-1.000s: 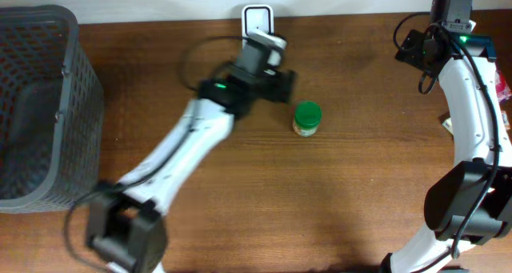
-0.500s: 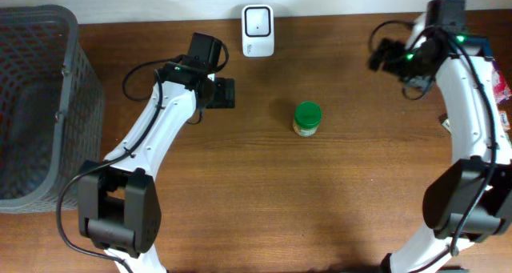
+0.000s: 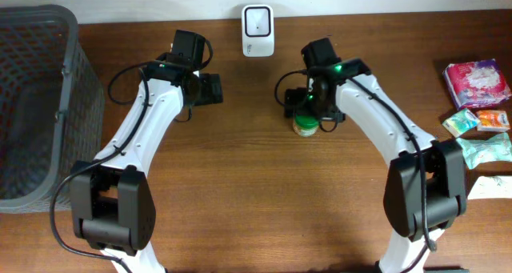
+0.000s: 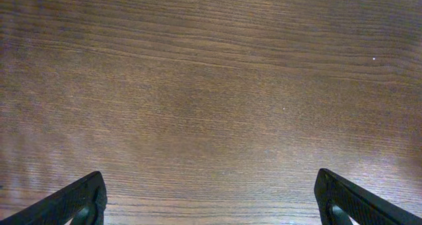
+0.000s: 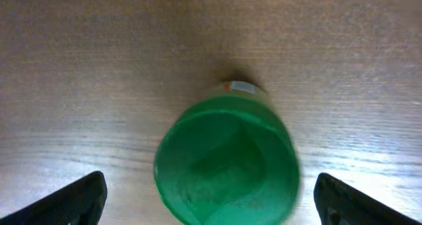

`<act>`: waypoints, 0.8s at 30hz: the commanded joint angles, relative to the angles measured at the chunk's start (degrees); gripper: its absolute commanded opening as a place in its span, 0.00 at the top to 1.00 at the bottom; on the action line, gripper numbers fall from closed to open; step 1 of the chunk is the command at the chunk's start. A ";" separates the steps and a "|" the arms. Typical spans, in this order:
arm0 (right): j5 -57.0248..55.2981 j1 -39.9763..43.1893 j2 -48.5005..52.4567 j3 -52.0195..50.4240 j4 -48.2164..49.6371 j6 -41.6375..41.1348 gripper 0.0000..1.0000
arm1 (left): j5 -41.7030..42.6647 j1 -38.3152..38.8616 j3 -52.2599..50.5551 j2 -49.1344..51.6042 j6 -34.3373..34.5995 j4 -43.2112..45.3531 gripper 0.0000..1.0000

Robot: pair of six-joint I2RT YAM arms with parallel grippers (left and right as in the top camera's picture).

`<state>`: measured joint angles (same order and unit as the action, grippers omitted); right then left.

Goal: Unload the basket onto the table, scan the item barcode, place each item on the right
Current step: 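Lower the right gripper onto the green-lidded jar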

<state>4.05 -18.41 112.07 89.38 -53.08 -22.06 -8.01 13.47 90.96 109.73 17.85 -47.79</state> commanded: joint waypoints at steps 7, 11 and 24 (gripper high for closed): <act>-6.78 -1.44 1.86 -1.22 1.88 -7.54 0.01 | -0.63 -0.15 -0.17 0.42 0.70 -0.11 0.01; -7.74 -1.46 1.88 -1.25 1.97 -11.08 0.14 | -0.66 -0.15 -0.17 0.42 0.70 -0.11 0.01; -8.15 -1.44 1.88 -4.22 5.60 -30.91 0.31 | -0.66 -0.15 -0.17 0.42 0.70 -0.11 0.01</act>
<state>-2.61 -19.66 113.21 85.62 -47.86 -50.96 -8.01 13.47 90.96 109.73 17.85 -47.79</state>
